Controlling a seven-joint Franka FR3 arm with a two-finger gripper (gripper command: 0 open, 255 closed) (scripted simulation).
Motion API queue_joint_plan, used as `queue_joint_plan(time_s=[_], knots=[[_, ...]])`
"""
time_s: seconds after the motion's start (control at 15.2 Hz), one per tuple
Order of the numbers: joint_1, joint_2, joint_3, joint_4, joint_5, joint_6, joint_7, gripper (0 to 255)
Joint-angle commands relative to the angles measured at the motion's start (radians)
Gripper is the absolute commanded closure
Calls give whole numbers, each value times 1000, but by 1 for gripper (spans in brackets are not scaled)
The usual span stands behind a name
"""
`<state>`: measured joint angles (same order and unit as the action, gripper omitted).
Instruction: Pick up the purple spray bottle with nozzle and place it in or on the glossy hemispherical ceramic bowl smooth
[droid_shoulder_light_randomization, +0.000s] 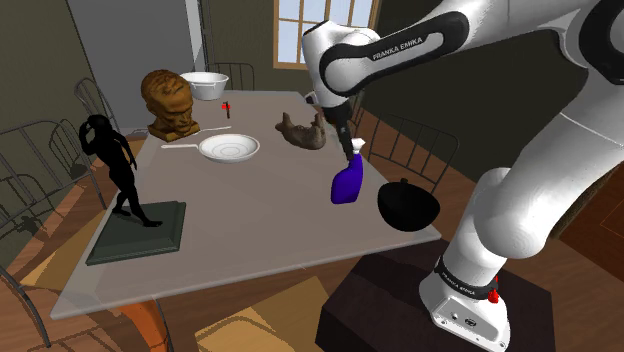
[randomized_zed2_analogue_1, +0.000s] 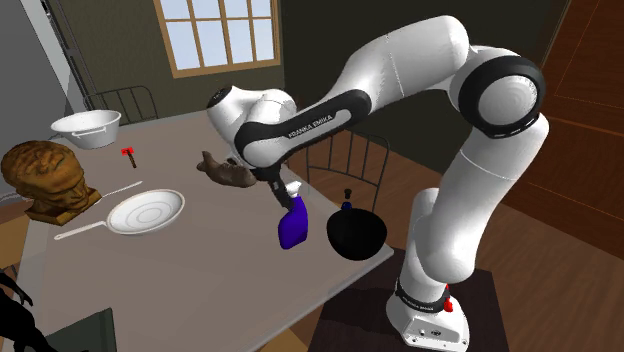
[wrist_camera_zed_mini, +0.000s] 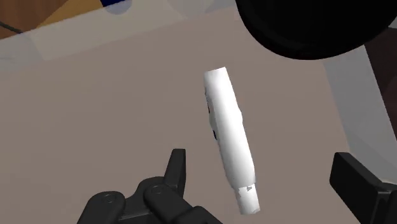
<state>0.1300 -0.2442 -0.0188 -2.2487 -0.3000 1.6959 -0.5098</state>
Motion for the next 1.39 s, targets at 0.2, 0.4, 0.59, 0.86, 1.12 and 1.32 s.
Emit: queue_joint_plan(time_s=[0.2, 0.4, 0.59, 0.86, 1.12, 1.32], knots=[[33, 173, 27, -2, -114, 59, -145, 0], [25, 173, 20, -38, -124, 97, -141, 0], [18, 176, 11, -72, -136, 136, -137, 0], [13, 178, 7, -90, -142, 156, -134, 0], [13, 178, 7, -90, -142, 156, -134, 0], [13, 178, 7, -90, -142, 156, -134, 255]])
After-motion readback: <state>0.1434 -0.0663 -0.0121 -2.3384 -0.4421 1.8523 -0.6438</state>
